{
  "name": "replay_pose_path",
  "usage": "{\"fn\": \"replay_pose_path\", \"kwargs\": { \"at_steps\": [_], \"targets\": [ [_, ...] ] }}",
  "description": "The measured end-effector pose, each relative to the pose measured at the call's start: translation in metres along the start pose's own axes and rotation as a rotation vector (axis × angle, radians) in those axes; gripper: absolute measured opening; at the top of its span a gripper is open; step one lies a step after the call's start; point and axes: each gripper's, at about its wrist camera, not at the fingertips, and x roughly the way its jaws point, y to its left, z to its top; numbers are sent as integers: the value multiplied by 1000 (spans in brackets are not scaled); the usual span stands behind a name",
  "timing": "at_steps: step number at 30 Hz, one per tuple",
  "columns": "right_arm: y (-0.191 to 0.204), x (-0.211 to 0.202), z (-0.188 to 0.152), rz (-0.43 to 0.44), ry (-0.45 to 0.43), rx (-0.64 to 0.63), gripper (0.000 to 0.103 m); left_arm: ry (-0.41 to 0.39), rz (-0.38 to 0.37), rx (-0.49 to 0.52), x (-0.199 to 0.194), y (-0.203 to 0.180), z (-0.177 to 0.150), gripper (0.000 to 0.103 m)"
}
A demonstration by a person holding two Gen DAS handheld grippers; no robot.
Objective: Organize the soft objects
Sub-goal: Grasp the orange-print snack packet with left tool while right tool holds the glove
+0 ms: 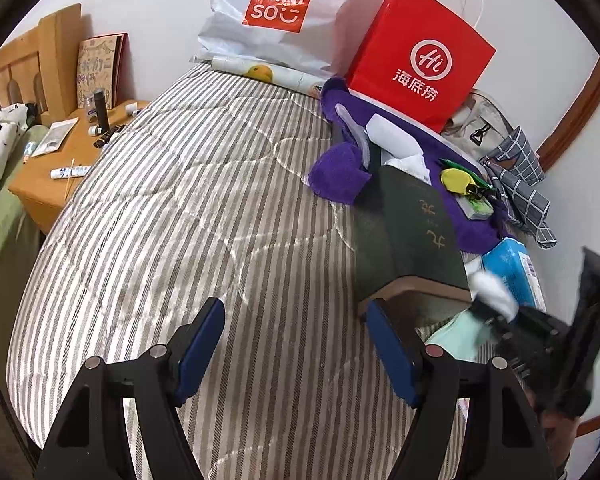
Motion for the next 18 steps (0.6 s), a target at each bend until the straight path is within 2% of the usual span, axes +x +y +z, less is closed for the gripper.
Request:
{"fn": "replay_pose_path", "kwargs": {
  "at_steps": [4,9,13,18],
  "targets": [
    [-11,-23,6,6,-65,54,12,19,-22,13,1,-10,-8,70],
    [-21,-50,6,9,-126,94,12,42,-41,81,4,-38,-23,70],
    [-28,-81,-11,5,-157,102,12,103,-75,137,18,-64,-38,70],
    [-37,-112,-43,-22,-176,89,12,130,-115,210,29,-97,-59,70]
  ]
}}
